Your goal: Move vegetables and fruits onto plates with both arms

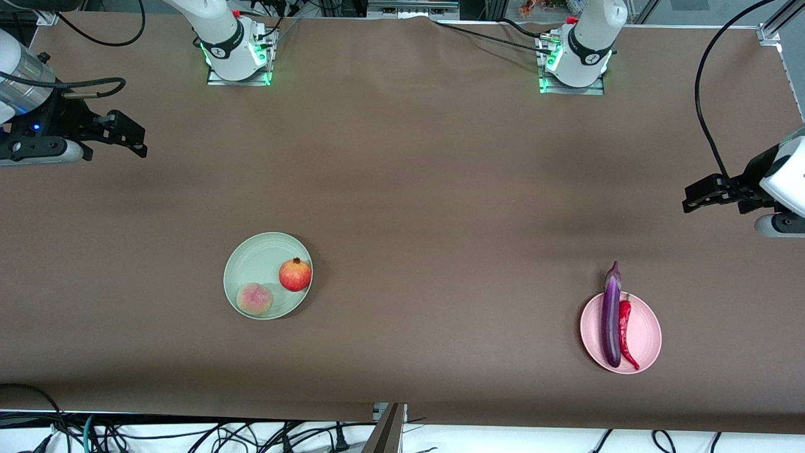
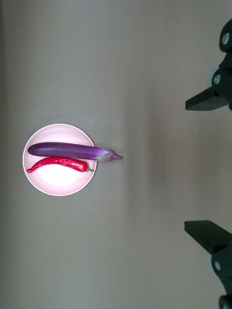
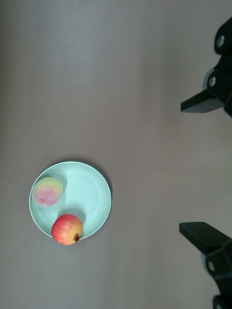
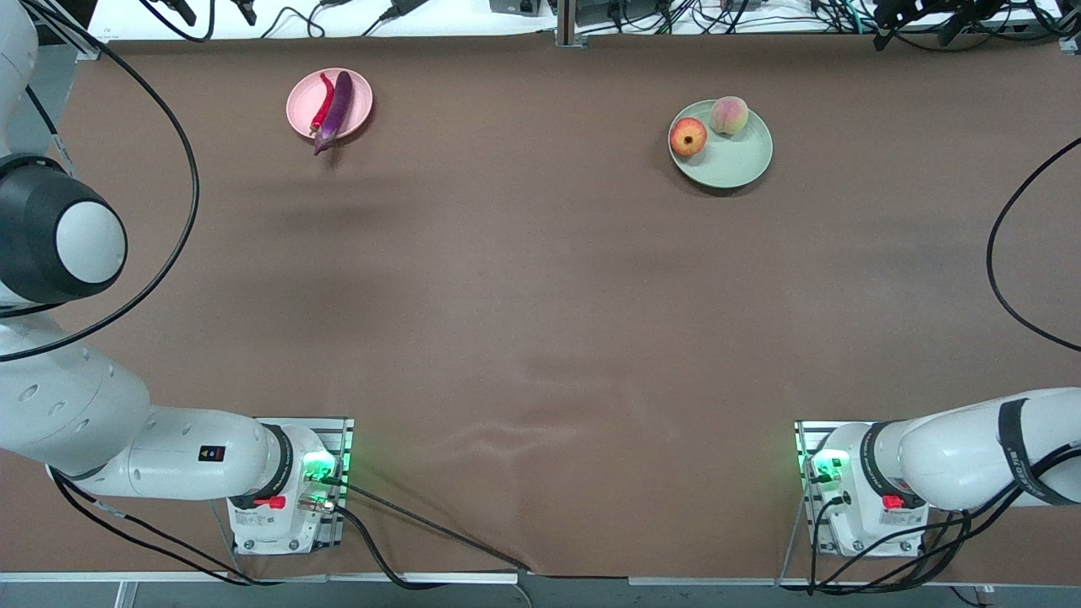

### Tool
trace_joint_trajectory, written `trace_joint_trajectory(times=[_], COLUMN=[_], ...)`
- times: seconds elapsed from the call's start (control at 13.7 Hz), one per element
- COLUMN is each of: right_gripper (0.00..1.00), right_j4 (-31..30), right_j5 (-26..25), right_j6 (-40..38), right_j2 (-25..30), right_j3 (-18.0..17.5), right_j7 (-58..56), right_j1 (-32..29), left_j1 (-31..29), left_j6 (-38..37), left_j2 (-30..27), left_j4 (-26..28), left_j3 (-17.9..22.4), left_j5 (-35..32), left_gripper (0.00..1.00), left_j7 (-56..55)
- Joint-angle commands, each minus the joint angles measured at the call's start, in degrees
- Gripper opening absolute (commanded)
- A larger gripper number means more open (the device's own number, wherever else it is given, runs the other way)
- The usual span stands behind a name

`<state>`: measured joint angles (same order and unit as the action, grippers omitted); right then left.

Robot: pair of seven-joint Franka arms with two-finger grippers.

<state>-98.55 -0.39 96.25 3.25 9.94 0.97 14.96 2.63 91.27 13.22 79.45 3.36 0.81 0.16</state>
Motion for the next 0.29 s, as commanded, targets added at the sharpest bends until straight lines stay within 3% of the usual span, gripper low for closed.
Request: trace_joint_trajectory(times=[0.0, 0.22], right_gripper=[1.00, 1.00], right_j4=[0.7, 3.8], right_j5=[-0.5, -0.4], right_j6=[1.0, 0.0], right_j2=[-0.2, -1.8], right_j3=[-1.4, -1.3], right_j7=[1.1, 0.6], right_j1=[-1.3, -1.2], left_j1=[0.1, -0.1], left_j6=[-0.7, -0.7], left_j2=[0.8, 0.8], left_j4=[-1.7, -1.6], left_j3=[0.2, 0.3], left_j5=[-0.7, -0.5], left_gripper=[1.00, 1.00], left_j7=[-0.5, -0.5])
